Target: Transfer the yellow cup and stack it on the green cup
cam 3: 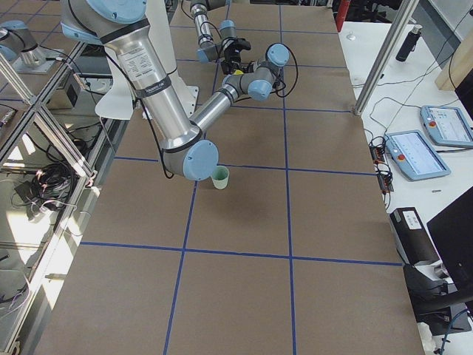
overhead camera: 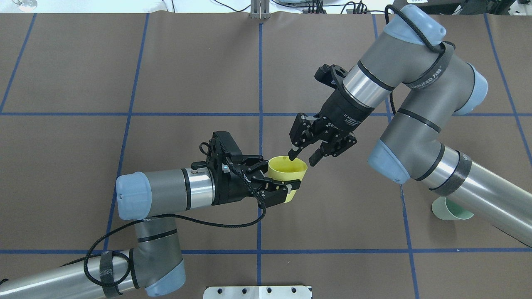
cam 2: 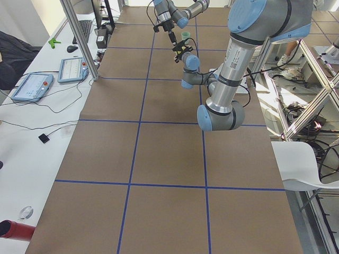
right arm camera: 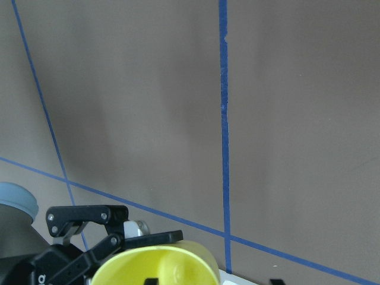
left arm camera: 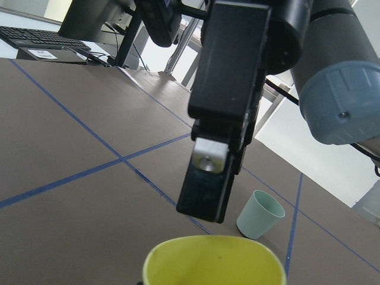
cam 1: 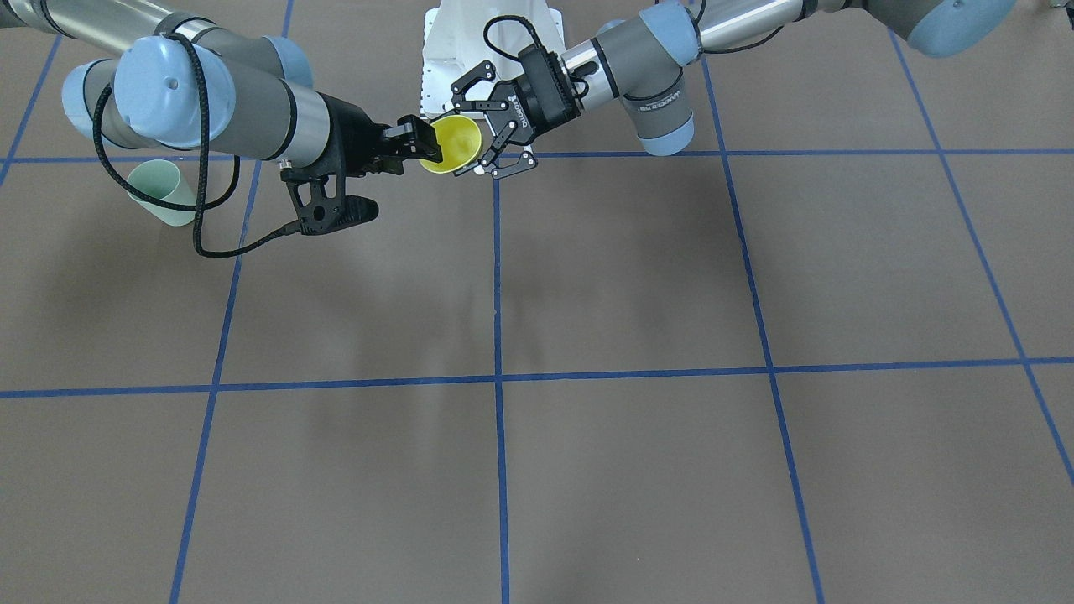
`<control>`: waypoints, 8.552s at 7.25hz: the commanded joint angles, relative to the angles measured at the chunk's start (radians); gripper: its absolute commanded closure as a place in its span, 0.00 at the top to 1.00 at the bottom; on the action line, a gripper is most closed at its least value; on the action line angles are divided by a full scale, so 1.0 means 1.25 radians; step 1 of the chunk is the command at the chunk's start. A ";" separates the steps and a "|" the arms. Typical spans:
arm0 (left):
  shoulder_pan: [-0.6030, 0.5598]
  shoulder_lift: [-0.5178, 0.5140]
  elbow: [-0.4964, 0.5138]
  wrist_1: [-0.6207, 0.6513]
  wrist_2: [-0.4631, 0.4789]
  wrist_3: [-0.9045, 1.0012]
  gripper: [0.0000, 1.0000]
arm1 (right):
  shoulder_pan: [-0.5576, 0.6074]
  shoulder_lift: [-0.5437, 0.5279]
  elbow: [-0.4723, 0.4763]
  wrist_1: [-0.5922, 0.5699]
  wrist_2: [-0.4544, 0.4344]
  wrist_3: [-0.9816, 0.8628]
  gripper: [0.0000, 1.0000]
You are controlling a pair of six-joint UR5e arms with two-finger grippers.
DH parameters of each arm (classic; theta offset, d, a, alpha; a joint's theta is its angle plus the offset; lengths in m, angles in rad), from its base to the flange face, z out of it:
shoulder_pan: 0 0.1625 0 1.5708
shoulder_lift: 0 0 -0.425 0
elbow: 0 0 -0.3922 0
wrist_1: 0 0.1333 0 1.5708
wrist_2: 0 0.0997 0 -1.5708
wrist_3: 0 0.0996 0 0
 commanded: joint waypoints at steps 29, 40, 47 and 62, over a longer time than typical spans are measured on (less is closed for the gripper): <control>-0.188 0.134 -0.094 0.252 0.001 -0.075 1.00 | 0.143 -0.119 0.214 0.008 -0.448 -0.067 0.00; -0.479 0.328 -0.330 0.818 -0.250 0.100 1.00 | 0.143 -0.692 0.448 0.014 -0.571 -0.520 0.00; -0.483 0.334 -0.321 0.813 -0.249 0.104 1.00 | 0.066 -0.787 0.426 0.163 -0.569 -0.510 0.00; -0.486 0.334 -0.321 0.817 -0.249 0.103 1.00 | 0.031 -0.763 0.362 0.163 -0.565 -0.515 0.98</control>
